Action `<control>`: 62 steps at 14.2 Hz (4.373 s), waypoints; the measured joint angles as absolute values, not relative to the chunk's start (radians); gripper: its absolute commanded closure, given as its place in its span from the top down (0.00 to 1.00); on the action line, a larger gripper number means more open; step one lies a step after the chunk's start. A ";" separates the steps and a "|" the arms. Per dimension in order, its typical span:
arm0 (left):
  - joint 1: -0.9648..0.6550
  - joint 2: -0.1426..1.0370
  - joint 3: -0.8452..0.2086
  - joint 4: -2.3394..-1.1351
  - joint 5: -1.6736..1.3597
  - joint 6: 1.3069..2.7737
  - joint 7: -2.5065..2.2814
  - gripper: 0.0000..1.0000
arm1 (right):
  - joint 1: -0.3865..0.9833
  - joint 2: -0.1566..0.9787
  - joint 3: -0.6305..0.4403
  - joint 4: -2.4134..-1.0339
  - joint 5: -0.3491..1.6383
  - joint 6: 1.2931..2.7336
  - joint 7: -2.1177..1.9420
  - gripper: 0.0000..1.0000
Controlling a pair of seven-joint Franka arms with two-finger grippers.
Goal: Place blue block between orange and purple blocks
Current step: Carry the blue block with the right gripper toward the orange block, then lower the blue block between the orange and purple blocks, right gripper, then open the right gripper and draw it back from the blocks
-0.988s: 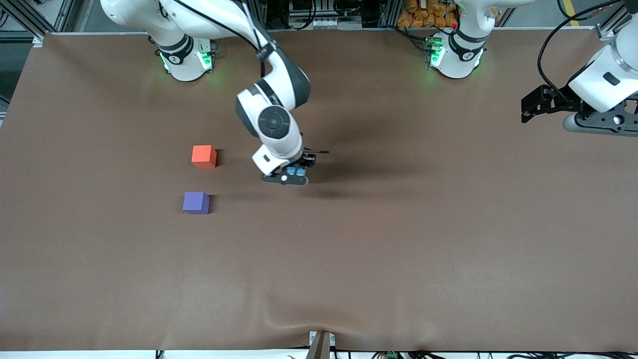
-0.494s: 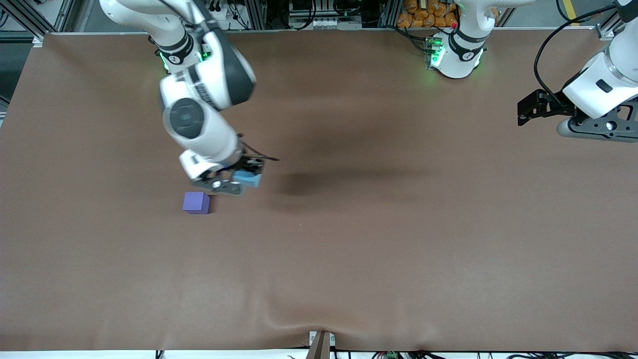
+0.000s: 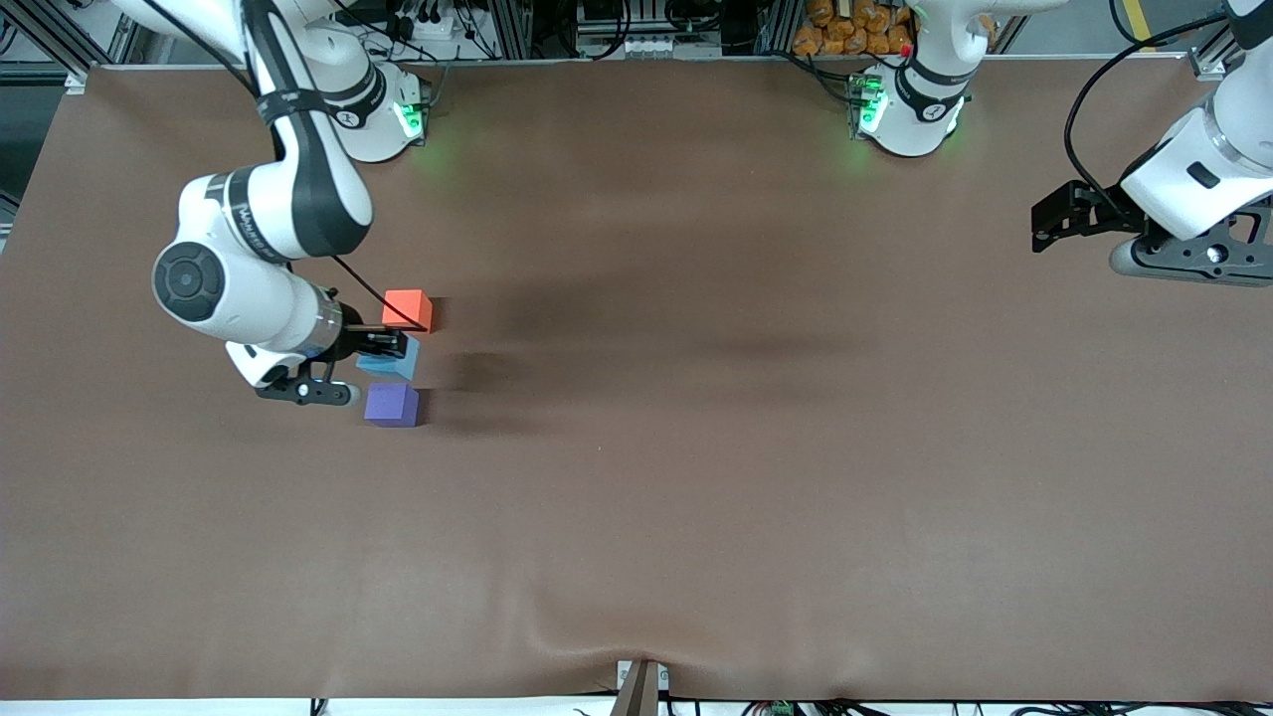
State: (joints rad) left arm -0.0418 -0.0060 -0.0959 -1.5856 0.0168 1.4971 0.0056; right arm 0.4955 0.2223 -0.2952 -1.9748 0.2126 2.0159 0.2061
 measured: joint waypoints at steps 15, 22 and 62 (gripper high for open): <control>-0.041 0.001 -0.095 -1.586 0.017 1.497 0.006 1.00 | 0.452 0.198 -0.280 -2.223 0.213 2.290 0.069 0.00; -0.041 0.001 -0.095 -1.586 0.017 1.497 0.006 1.00 | 0.457 0.232 -0.269 -2.281 0.213 2.398 0.069 0.00; -0.040 0.027 -0.093 -1.568 0.017 1.502 0.006 1.00 | 0.088 0.242 -0.291 -1.466 0.191 1.613 -0.272 1.00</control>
